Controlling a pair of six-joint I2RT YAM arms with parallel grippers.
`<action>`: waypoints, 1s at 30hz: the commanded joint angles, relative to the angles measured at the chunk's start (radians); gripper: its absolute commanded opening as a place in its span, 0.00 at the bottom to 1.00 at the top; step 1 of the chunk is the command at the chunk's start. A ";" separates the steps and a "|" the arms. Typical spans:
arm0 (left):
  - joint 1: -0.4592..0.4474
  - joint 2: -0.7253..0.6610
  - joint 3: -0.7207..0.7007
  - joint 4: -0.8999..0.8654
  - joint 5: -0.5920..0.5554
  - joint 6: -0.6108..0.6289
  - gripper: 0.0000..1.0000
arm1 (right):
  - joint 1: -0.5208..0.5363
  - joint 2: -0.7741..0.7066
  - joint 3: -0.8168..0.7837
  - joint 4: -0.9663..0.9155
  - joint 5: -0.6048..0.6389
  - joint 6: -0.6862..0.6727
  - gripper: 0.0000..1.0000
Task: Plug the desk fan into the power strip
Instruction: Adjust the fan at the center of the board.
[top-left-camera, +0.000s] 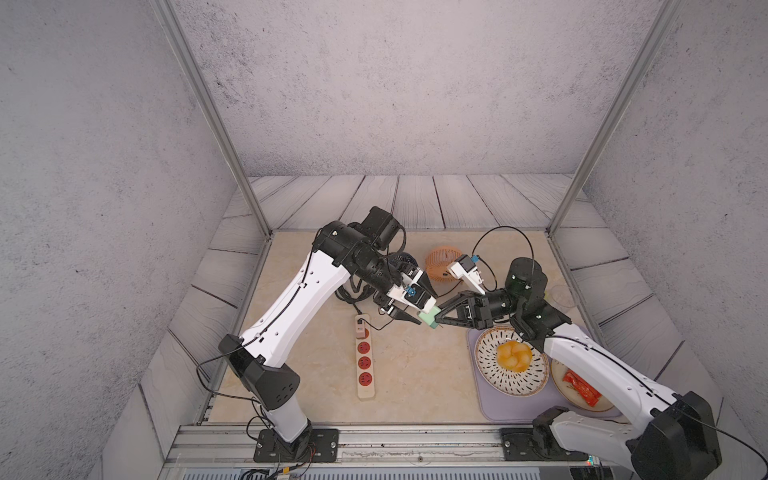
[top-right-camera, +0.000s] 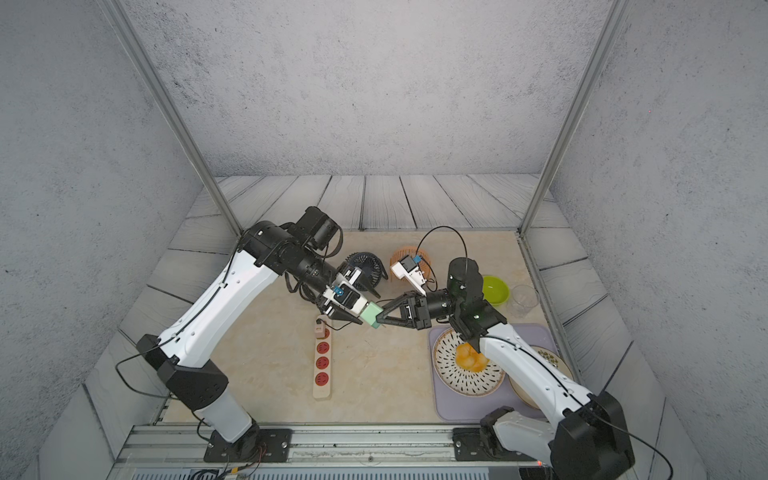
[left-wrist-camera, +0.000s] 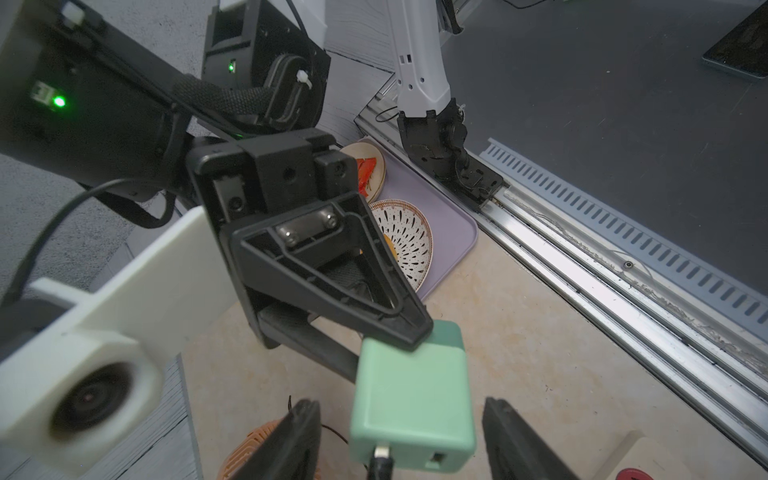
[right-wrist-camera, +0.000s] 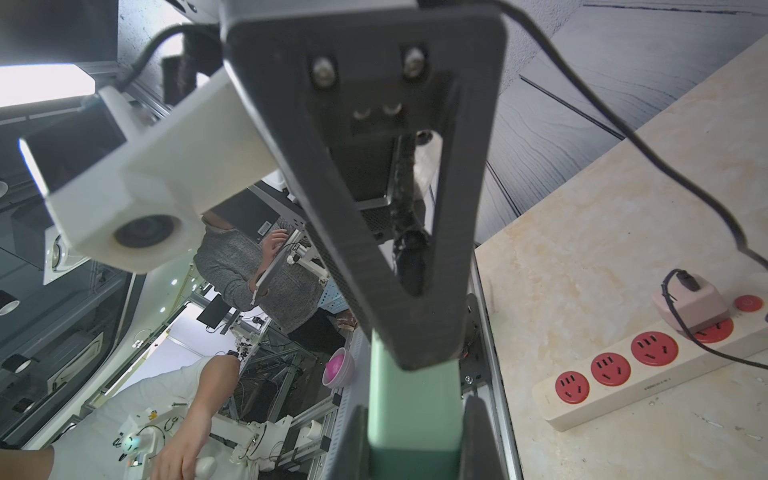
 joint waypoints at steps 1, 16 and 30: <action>-0.010 0.003 0.017 -0.032 0.000 -0.007 0.65 | -0.002 -0.026 0.004 0.015 -0.016 -0.026 0.00; -0.016 -0.014 0.007 0.000 -0.038 -0.026 0.72 | -0.013 -0.009 -0.023 0.214 0.022 0.110 0.00; -0.037 -0.032 0.006 0.025 -0.053 0.020 0.58 | -0.030 0.058 -0.067 0.568 0.048 0.373 0.00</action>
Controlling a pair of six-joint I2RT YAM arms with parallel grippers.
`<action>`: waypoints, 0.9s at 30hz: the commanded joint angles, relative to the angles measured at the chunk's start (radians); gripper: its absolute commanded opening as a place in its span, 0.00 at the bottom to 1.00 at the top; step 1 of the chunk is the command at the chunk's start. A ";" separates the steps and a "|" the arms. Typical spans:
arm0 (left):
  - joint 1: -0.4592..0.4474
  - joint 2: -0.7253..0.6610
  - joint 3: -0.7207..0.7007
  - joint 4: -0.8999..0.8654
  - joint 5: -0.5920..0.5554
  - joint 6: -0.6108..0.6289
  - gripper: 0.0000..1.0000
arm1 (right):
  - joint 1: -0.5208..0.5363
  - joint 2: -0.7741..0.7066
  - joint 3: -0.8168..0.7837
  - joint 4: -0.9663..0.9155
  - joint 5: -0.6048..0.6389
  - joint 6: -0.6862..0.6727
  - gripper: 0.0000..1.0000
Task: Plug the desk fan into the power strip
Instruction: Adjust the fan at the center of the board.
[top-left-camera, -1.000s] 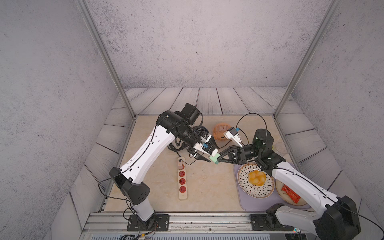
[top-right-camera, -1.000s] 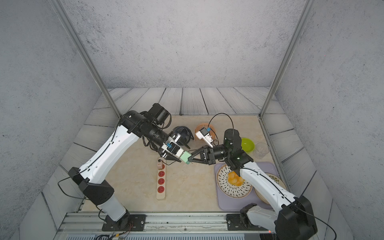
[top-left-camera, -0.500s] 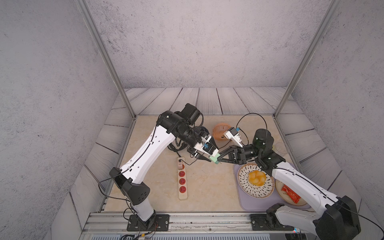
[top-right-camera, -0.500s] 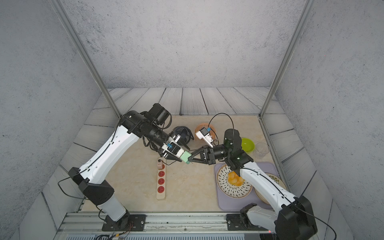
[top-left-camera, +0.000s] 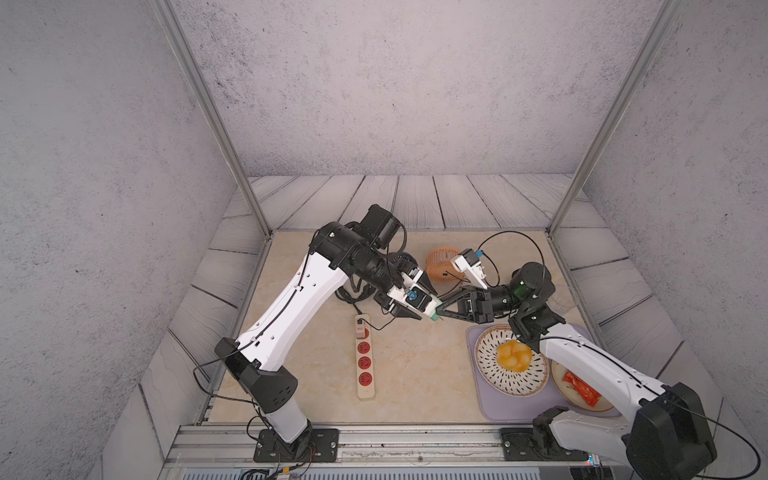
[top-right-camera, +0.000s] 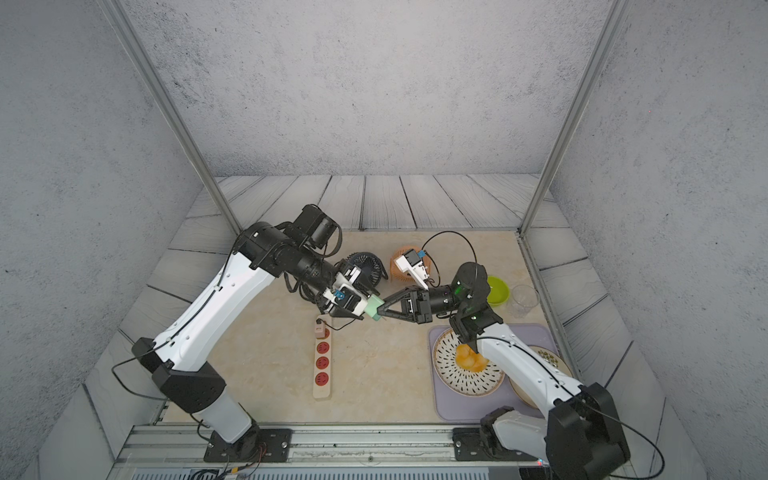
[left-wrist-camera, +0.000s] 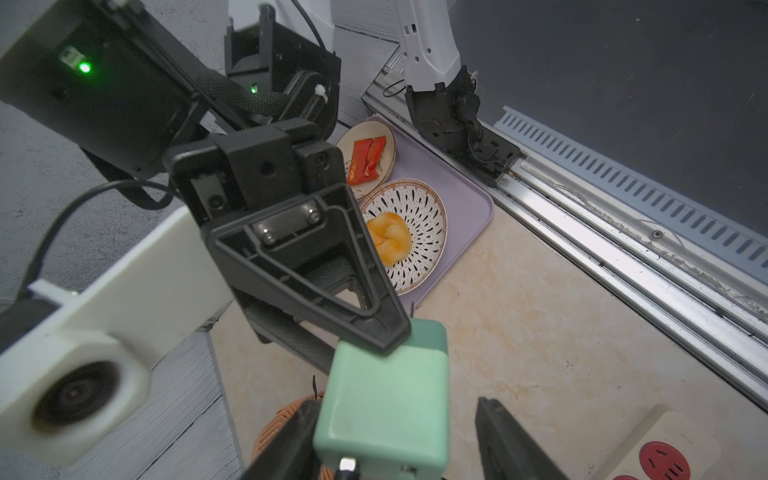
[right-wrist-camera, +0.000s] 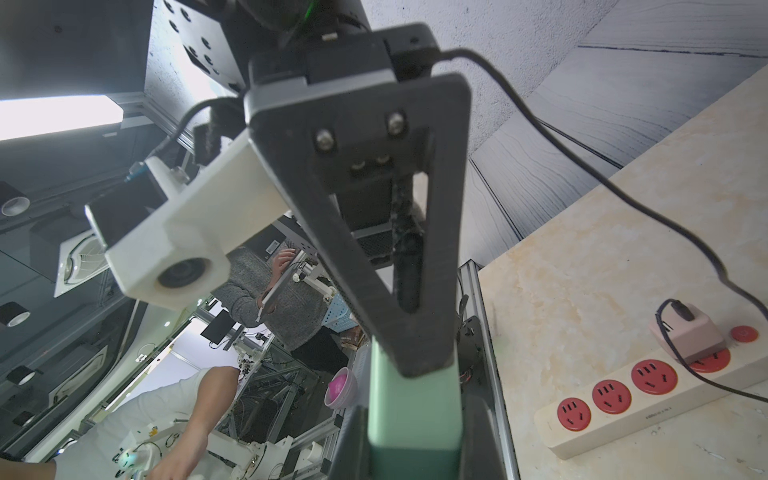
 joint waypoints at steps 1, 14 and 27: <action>-0.021 -0.011 0.005 -0.023 0.020 0.006 0.57 | -0.005 0.024 -0.004 0.181 0.028 0.097 0.00; -0.028 -0.011 -0.001 -0.015 -0.014 -0.019 0.33 | -0.007 0.054 -0.007 0.248 0.028 0.149 0.00; -0.025 -0.056 -0.021 0.002 -0.217 -0.198 0.15 | -0.023 -0.054 0.002 -0.246 0.045 -0.166 0.58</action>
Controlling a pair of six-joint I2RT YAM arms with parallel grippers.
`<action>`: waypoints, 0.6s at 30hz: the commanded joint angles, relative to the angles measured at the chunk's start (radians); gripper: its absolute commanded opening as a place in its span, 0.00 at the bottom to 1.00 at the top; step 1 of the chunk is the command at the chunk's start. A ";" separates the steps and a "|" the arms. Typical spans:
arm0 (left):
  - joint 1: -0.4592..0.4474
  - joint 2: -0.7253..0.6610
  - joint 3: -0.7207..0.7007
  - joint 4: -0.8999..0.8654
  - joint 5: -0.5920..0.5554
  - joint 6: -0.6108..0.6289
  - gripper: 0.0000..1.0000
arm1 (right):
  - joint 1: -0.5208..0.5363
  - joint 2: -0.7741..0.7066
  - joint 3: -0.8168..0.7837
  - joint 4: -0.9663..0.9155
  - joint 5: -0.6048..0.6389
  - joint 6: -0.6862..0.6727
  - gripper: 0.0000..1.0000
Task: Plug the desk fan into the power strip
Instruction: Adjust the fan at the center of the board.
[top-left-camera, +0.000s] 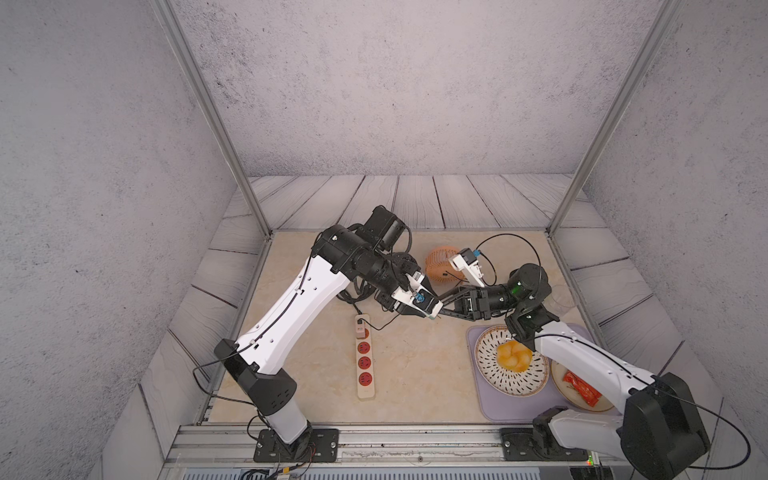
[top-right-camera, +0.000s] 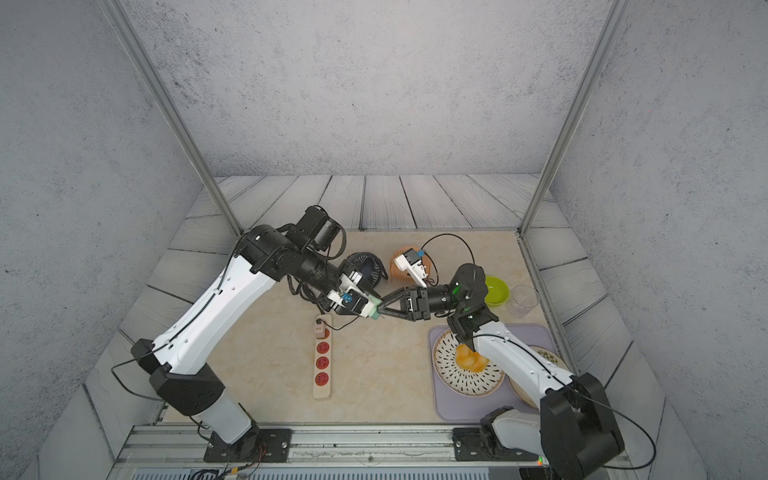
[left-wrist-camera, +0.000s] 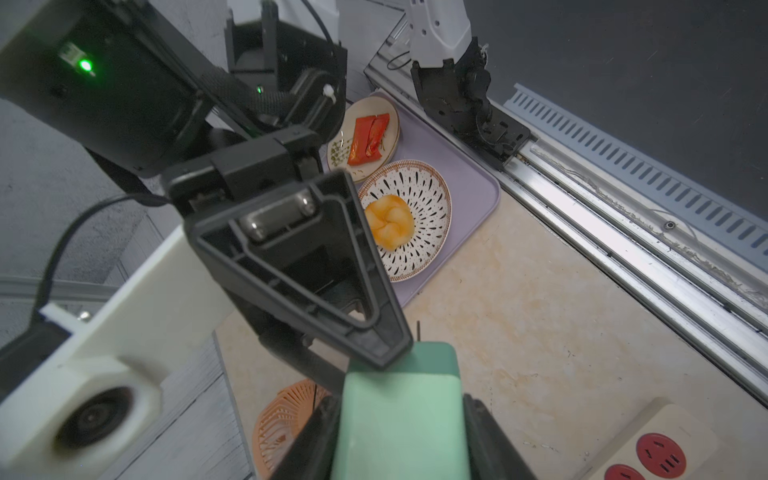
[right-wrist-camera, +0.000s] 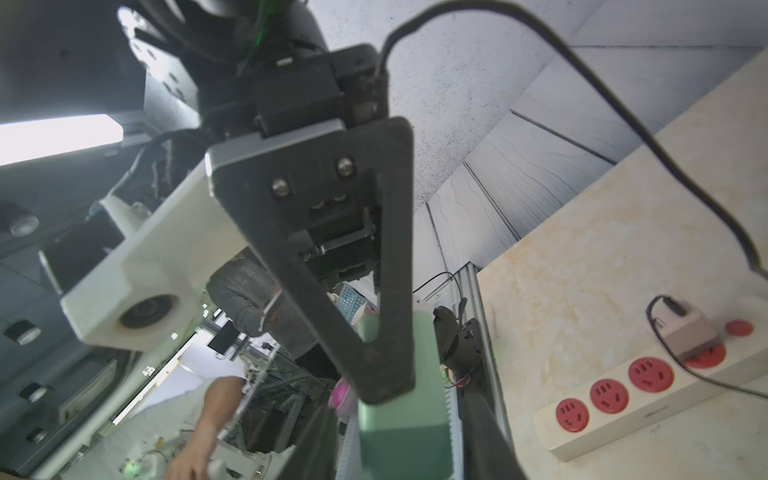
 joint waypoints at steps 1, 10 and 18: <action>0.003 -0.053 -0.029 -0.030 -0.133 -0.120 0.14 | -0.017 -0.097 0.030 -0.366 0.045 -0.272 0.64; 0.027 -0.249 -0.359 -0.002 -0.345 -0.344 0.02 | -0.097 -0.271 0.013 -0.941 0.315 -0.639 0.74; 0.032 -0.278 -0.549 -0.057 -0.379 -0.513 0.00 | -0.138 -0.333 -0.042 -1.042 0.591 -0.689 0.89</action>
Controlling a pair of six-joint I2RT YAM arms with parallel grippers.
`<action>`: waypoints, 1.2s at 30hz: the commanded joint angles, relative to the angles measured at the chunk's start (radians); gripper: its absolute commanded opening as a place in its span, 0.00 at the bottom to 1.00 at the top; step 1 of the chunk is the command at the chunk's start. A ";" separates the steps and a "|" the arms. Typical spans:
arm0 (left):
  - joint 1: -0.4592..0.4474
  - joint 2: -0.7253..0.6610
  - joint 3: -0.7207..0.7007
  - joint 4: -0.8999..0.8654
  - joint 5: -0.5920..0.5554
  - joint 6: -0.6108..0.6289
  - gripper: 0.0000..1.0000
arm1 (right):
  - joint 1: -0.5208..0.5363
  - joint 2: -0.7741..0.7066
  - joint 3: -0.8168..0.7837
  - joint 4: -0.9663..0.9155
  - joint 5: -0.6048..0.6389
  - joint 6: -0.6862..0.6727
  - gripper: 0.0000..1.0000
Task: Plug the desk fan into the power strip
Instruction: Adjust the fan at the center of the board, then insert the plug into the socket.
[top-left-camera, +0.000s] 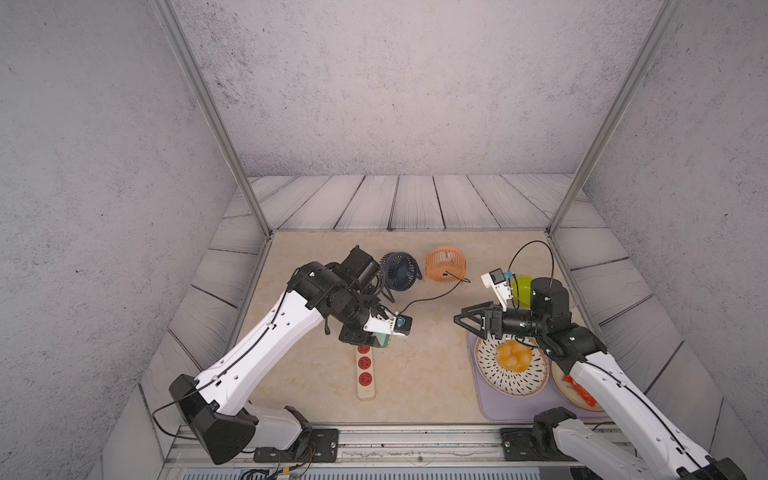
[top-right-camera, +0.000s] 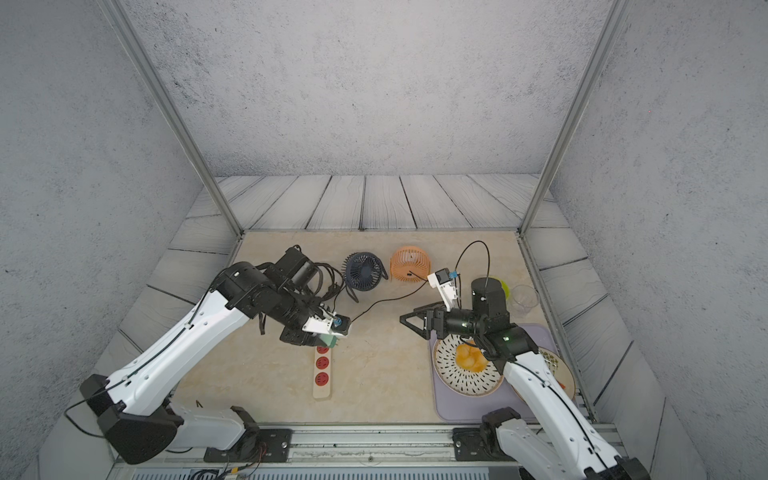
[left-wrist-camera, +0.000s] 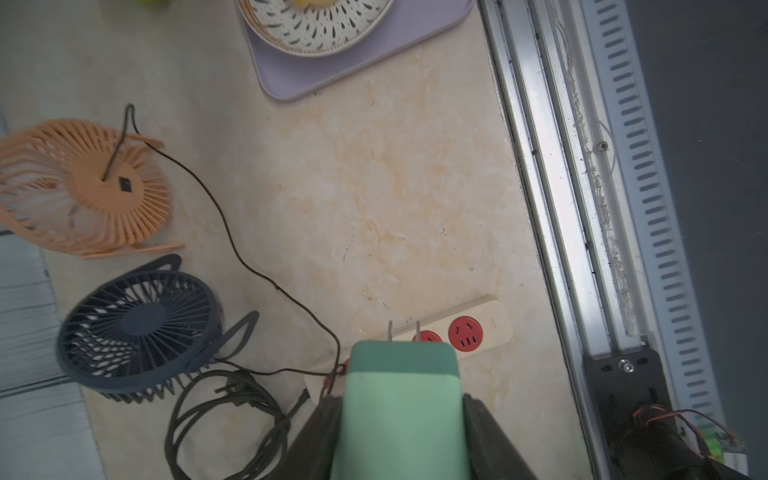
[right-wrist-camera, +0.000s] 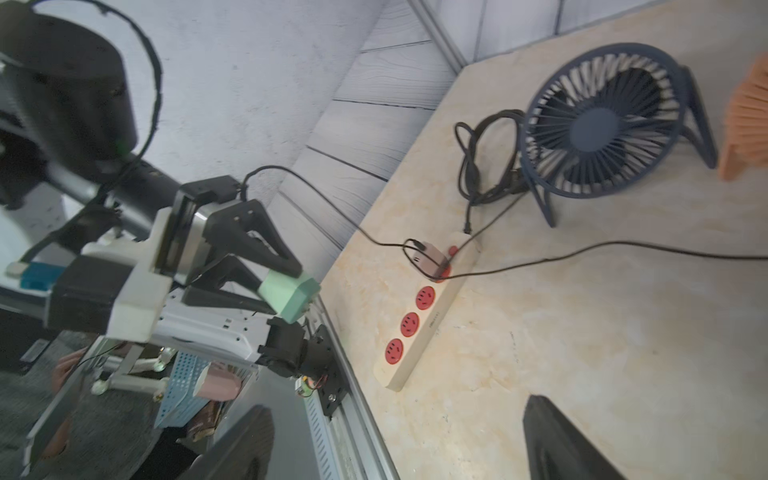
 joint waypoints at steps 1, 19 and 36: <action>0.006 0.029 -0.035 -0.042 -0.031 -0.144 0.00 | -0.007 -0.020 0.008 -0.101 0.163 -0.072 0.90; 0.006 0.178 -0.273 0.080 -0.253 -0.500 0.00 | -0.011 -0.146 -0.052 -0.157 0.575 -0.186 0.99; 0.006 0.201 -0.392 0.239 -0.327 -0.410 0.00 | -0.011 -0.176 -0.041 -0.192 0.645 -0.212 0.99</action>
